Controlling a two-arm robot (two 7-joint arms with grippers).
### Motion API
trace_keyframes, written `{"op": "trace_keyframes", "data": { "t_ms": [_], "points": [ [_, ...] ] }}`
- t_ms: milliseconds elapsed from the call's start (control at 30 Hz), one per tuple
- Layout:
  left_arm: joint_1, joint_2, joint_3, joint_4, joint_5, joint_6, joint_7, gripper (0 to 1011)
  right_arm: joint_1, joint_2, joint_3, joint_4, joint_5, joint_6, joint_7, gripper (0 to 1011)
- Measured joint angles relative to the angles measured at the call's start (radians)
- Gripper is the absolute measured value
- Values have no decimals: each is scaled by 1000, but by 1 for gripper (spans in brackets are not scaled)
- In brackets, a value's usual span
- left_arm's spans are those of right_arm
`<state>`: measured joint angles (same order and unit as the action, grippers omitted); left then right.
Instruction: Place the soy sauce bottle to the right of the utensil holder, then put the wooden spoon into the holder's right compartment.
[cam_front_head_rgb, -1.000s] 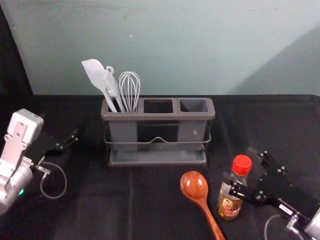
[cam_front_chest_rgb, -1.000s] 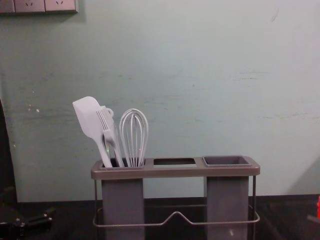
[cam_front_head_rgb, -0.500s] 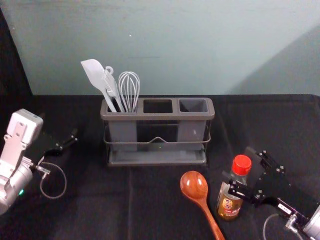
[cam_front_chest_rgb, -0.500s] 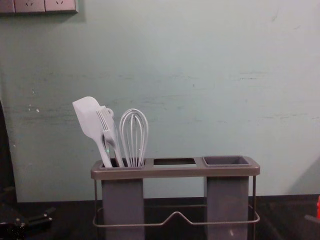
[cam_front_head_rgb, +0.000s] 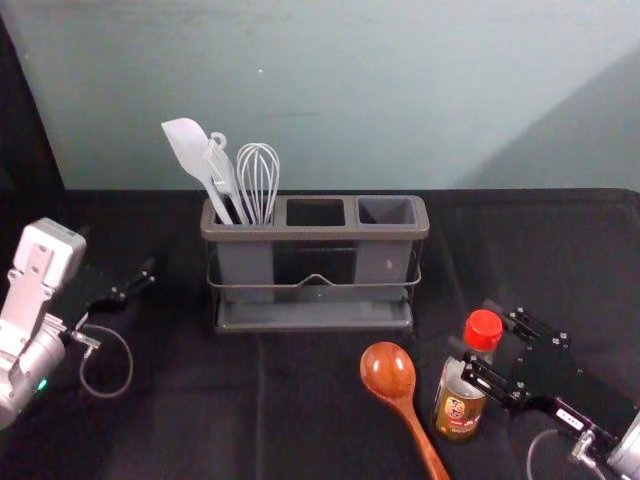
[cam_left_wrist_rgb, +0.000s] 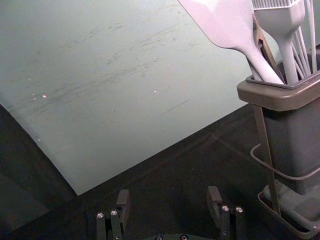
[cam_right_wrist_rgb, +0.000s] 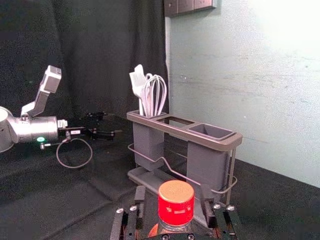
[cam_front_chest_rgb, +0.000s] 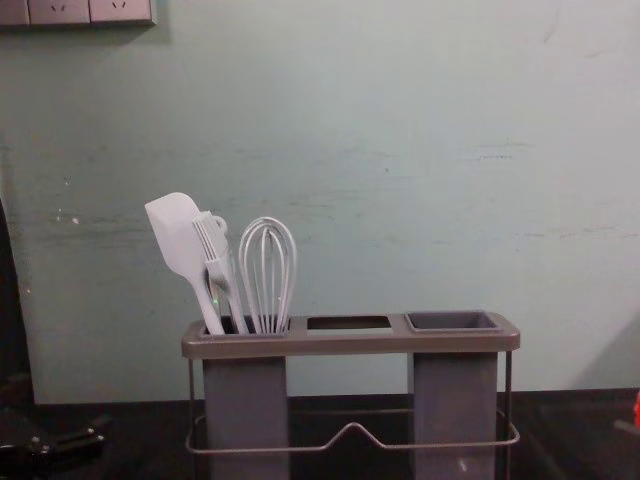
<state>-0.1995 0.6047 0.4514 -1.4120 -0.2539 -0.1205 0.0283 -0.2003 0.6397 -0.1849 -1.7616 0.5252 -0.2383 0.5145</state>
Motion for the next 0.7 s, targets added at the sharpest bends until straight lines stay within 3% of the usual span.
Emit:
{"op": "trace_keyframes", "data": {
  "t_ms": [333,700],
  "points": [
    [0,0,0,0,0,0,0,1011,-6,-15,16,-6,-15,10,16,384],
    [0,0,0,0,0,0,0,1012,19,-13,36,15,-14,33,35,382]
  ]
}}
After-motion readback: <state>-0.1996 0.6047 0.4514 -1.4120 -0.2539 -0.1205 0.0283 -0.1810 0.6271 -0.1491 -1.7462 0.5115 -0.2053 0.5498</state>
